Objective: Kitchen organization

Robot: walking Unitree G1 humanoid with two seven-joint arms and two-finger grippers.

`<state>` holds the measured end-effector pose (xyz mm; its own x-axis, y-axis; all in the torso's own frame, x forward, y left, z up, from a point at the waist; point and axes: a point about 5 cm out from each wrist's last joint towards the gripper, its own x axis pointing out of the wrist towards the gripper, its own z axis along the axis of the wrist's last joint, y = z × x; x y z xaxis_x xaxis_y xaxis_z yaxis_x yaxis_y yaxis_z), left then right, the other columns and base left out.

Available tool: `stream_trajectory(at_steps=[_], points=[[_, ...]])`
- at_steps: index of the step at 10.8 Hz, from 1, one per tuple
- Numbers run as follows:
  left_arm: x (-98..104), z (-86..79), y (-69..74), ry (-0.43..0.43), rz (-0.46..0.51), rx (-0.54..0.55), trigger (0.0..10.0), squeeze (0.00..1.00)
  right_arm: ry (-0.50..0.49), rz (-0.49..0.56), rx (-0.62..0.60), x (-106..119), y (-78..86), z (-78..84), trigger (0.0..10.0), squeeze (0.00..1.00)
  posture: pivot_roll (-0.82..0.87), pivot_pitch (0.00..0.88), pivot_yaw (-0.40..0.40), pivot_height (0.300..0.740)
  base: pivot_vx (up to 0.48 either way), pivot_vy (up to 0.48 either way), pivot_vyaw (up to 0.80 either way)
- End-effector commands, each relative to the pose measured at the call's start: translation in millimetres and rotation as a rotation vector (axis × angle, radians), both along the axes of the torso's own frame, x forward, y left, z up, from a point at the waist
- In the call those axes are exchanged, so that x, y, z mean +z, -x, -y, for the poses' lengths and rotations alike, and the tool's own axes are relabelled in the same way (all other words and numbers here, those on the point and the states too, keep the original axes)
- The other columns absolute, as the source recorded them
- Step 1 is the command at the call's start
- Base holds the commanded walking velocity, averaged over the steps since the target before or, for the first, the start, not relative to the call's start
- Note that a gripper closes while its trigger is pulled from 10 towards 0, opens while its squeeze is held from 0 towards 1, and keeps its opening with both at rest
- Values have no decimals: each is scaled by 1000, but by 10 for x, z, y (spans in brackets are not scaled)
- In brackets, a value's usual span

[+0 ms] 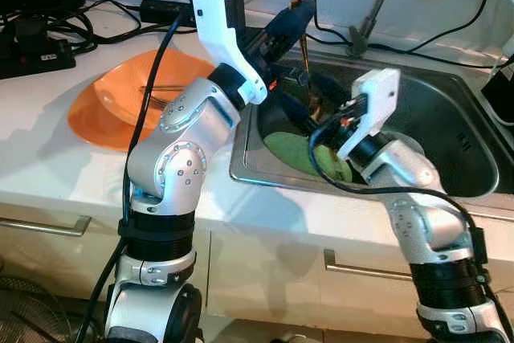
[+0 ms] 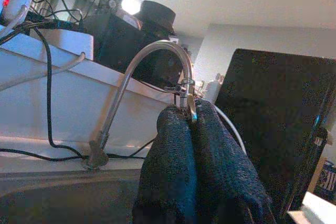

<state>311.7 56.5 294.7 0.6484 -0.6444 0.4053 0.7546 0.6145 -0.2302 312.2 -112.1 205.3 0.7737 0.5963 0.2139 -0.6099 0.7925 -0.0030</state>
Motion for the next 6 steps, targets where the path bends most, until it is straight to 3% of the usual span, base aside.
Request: stream_trajectory(at_steps=[1, 6], points=[[26, 60, 53, -11, 19, -37, 10000, 0, 15, 1, -45, -18, -30, 61, 0, 0, -16, 42, -103, 740, 0, 0, 0], [-8, 71, 59, -26, 11, -47, 10000, 0, 5, 7, -74, -27, -52, 55, 0, 0, -16, 51, -101, 740, 0, 0, 0]])
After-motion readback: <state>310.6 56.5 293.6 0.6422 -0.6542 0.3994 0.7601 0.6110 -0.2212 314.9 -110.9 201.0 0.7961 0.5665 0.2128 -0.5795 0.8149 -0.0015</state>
